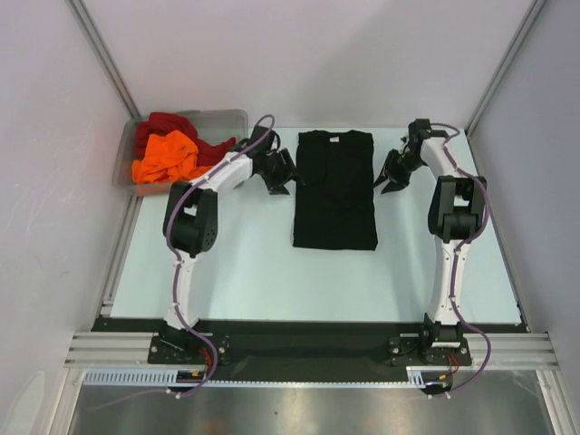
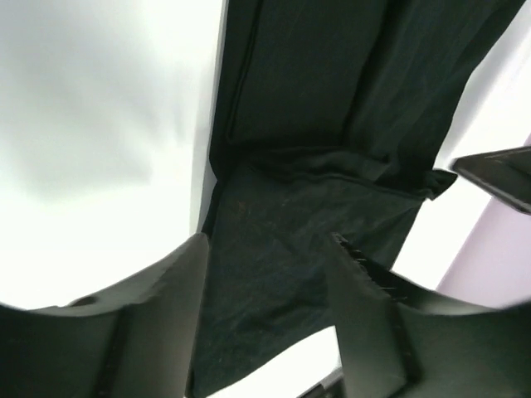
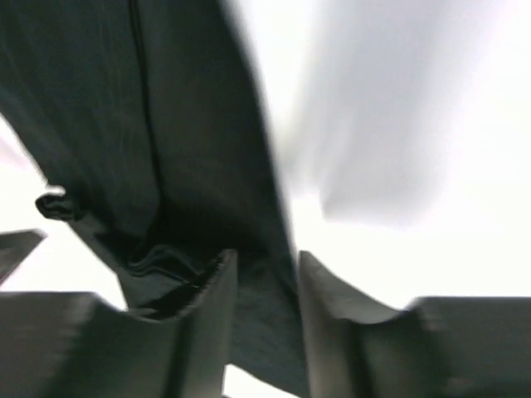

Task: Fold and stack the t-shirts
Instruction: Fold the tshirt

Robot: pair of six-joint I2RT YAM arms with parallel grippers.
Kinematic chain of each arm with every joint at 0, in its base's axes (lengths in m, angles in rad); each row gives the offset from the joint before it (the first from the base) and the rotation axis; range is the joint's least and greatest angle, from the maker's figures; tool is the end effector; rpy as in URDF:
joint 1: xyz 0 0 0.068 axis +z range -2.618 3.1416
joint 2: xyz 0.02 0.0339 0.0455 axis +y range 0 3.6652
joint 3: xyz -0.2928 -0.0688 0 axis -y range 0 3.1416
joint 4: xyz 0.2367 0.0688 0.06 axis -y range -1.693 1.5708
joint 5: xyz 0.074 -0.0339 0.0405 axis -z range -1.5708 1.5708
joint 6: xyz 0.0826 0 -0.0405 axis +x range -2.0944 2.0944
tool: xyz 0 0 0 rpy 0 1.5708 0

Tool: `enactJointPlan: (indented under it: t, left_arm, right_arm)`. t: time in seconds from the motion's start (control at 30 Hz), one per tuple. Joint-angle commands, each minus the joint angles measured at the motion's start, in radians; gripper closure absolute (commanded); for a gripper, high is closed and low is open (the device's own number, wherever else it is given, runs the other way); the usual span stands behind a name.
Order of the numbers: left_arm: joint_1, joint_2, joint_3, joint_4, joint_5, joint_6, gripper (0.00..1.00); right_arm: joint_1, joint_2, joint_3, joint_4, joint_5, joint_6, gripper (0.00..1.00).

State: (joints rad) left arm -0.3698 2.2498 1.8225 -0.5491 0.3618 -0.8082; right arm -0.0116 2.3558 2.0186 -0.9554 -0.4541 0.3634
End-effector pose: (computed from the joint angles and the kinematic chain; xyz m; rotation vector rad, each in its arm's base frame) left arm 0.4826 -0.2184 0.1726 -0.4413 2.6795 -0.8737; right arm 0.5113 0.0303 0.1564 0.4426 2.8295 0.7212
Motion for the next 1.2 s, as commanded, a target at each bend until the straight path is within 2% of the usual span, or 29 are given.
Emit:
enactJointPlan:
  t: [0.0, 0.03, 0.13, 0.17, 0.23, 0.27, 0.3, 0.33, 0.4, 0.43, 0.5, 0.67, 0.87, 1.07, 1.17]
  left_arm:
    - [-0.009, -0.090, 0.103, -0.169, -0.165, 0.176, 0.32]
    - [-0.017, -0.119, 0.080, -0.169, -0.178, 0.193, 0.31]
    - [-0.066, -0.257, -0.050, -0.111, -0.167, 0.225, 0.34]
    - [-0.083, -0.307, -0.086, -0.085, -0.155, 0.228, 0.38]
    - [-0.142, -0.343, -0.179, -0.005, -0.103, 0.215, 0.42]
    - [-0.159, -0.352, -0.208, 0.024, -0.078, 0.204, 0.47]
    - [-0.191, -0.357, -0.259, 0.094, -0.046, 0.184, 0.49]
    - [-0.205, -0.352, -0.282, 0.130, 0.003, 0.172, 0.51]
    - [-0.228, -0.331, -0.316, 0.188, 0.052, 0.129, 0.63]
    - [-0.233, -0.302, -0.316, 0.195, 0.063, 0.121, 0.65]
    - [-0.238, -0.279, -0.318, 0.187, 0.065, 0.121, 0.72]
    - [-0.235, -0.249, -0.397, 0.193, 0.032, 0.158, 0.75]
    - [-0.202, -0.239, -0.500, 0.207, -0.012, 0.204, 0.77]
    - [-0.193, -0.285, -0.629, 0.201, -0.061, 0.259, 0.79]
    - [-0.198, -0.349, -0.609, 0.152, -0.083, 0.283, 0.77]
  right_arm:
    - [-0.024, -0.041, 0.134, -0.140, 0.217, -0.078, 0.53]
    - [-0.022, -0.068, 0.097, -0.147, 0.236, -0.095, 0.47]
    - [-0.007, -0.223, -0.053, -0.064, 0.204, -0.096, 0.41]
    - [-0.001, -0.265, -0.172, -0.033, 0.169, -0.086, 0.41]
    - [0.009, -0.377, -0.303, 0.067, 0.066, -0.064, 0.42]
    - [0.043, -0.410, -0.425, 0.107, 0.020, -0.040, 0.43]
    - [0.053, -0.449, -0.478, 0.145, -0.074, -0.020, 0.45]
    - [0.074, -0.461, -0.527, 0.224, -0.124, 0.002, 0.56]
    - [0.091, -0.471, -0.648, 0.309, -0.266, 0.076, 0.70]
    - [0.116, -0.471, -0.676, 0.370, -0.294, 0.095, 0.81]
    - [0.142, -0.469, -0.701, 0.398, -0.310, 0.106, 0.85]
    - [0.160, -0.402, -0.707, 0.376, -0.351, 0.066, 0.85]
    - [0.116, -0.357, -0.782, 0.340, -0.302, -0.006, 0.85]
    - [0.039, -0.408, -0.917, 0.348, -0.198, -0.032, 0.86]
    - [0.024, -0.454, -0.931, 0.310, -0.161, -0.035, 0.86]
